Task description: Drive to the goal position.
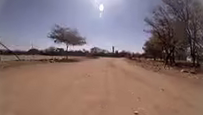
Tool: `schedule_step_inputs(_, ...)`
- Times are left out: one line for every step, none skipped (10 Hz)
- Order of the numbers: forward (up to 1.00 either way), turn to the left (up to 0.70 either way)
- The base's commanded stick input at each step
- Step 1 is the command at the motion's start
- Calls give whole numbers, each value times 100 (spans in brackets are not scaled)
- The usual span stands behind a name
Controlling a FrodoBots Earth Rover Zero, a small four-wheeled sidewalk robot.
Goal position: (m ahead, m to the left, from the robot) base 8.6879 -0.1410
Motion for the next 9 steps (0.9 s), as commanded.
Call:
schedule_step_inputs(100, -5)
schedule_step_inputs(100, -9)
schedule_step_inputs(100, -13)
schedule_step_inputs(100, -18)
schedule_step_inputs(100, -22)
schedule_step_inputs(100, -27)
schedule_step_inputs(100, -27)
schedule_step_inputs(100, 0)
schedule_step_inputs(100, 0)
